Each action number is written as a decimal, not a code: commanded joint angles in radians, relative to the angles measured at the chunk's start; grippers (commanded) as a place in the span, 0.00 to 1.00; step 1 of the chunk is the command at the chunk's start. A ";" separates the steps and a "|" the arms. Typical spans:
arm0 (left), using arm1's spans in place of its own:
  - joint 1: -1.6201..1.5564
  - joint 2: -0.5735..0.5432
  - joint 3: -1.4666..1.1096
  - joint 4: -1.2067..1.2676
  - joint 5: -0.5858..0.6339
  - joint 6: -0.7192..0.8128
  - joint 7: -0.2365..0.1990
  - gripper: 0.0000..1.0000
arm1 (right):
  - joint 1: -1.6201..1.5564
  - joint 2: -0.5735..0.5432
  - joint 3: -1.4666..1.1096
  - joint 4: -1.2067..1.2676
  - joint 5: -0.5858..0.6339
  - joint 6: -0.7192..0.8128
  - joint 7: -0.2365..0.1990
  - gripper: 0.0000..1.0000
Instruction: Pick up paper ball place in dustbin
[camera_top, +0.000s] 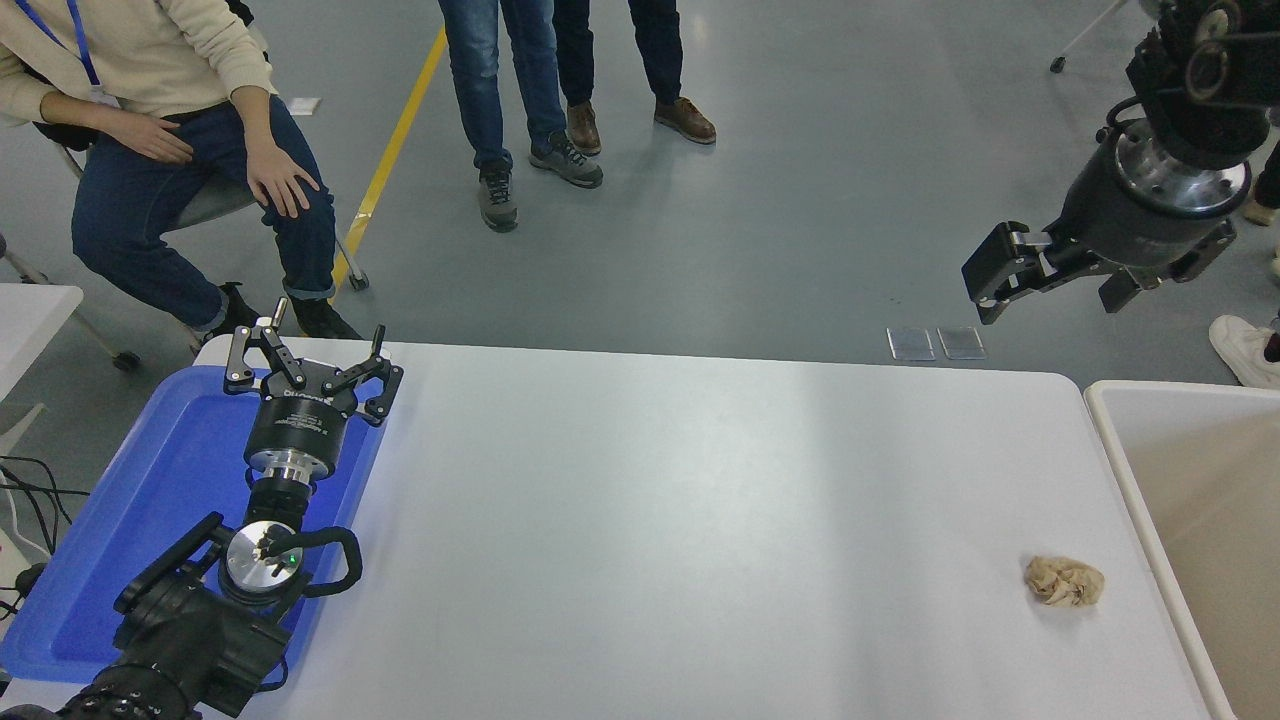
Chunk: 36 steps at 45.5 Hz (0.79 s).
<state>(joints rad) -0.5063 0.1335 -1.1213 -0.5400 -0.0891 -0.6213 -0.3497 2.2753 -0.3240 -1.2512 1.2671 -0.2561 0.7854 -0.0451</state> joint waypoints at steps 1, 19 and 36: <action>-0.001 0.000 0.000 0.000 0.000 0.000 -0.002 1.00 | 0.003 0.000 0.003 0.000 0.000 0.000 0.001 1.00; -0.001 0.000 0.000 0.000 -0.001 0.000 0.000 1.00 | 0.006 -0.001 0.006 -0.002 0.000 0.000 0.001 1.00; -0.001 0.000 0.000 0.000 -0.001 0.000 0.000 1.00 | -0.002 -0.003 0.006 -0.002 0.000 0.000 0.001 1.00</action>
<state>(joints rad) -0.5077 0.1335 -1.1213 -0.5400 -0.0905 -0.6213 -0.3498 2.2746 -0.3254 -1.2446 1.2656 -0.2562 0.7854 -0.0452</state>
